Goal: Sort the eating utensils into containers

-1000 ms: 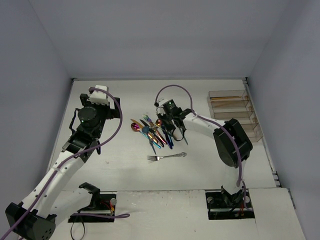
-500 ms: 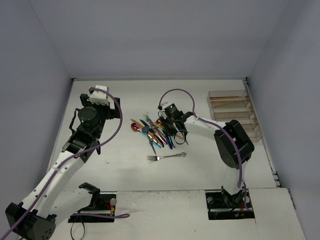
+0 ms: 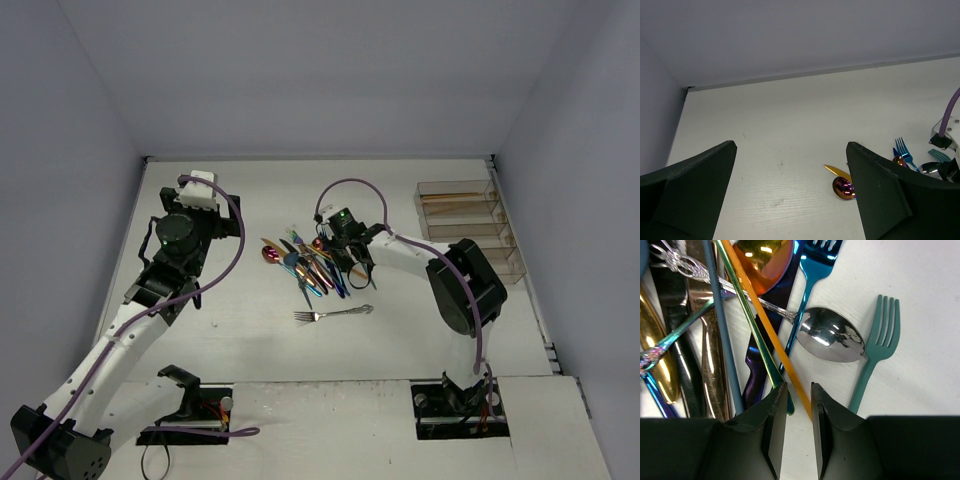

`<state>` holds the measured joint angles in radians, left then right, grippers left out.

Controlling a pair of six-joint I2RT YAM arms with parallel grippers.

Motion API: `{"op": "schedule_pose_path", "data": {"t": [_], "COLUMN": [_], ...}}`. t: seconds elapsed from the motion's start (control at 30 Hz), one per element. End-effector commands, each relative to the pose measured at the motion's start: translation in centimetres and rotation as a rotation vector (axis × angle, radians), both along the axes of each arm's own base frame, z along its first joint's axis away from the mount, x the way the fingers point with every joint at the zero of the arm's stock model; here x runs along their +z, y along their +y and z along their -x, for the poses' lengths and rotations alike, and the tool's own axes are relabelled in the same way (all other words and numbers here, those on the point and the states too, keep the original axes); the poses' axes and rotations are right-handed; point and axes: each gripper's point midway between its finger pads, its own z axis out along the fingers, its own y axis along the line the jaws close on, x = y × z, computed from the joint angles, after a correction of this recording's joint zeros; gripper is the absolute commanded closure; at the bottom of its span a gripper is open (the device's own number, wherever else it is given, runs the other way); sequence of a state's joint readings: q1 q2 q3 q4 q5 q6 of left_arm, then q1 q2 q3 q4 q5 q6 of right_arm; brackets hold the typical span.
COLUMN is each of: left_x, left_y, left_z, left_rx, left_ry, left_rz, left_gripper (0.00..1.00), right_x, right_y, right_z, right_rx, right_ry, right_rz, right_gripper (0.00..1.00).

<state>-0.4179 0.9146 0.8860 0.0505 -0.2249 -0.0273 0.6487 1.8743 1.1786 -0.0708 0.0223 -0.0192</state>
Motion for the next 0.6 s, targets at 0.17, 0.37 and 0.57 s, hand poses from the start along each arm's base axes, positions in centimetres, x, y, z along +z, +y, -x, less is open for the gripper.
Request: {"op": "schedule_pose_path", "data": {"t": [0.17, 0.37, 0.57], "left_x": [2.6, 2.6, 2.5], "left_y": [-0.3, -0.3, -0.4], "left_z": [0.0, 0.0, 0.0], "left_rx": [-0.013, -0.016, -0.016], "left_ry": [-0.084, -0.084, -0.081], "left_rz": [0.030, 0.033, 0.033], "left_gripper": [0.10, 0.10, 0.10], "right_x": [-1.5, 1.2, 9.4], "right_y": [-0.1, 0.7, 1.0], "right_z": [-1.2, -1.1, -2.6], "right_rx": [0.025, 0.066, 0.028], "right_ry": [0.010, -0.033, -0.211], "right_rz": [0.025, -0.018, -0.103], "right_gripper": [0.83, 1.00, 1.00]}}
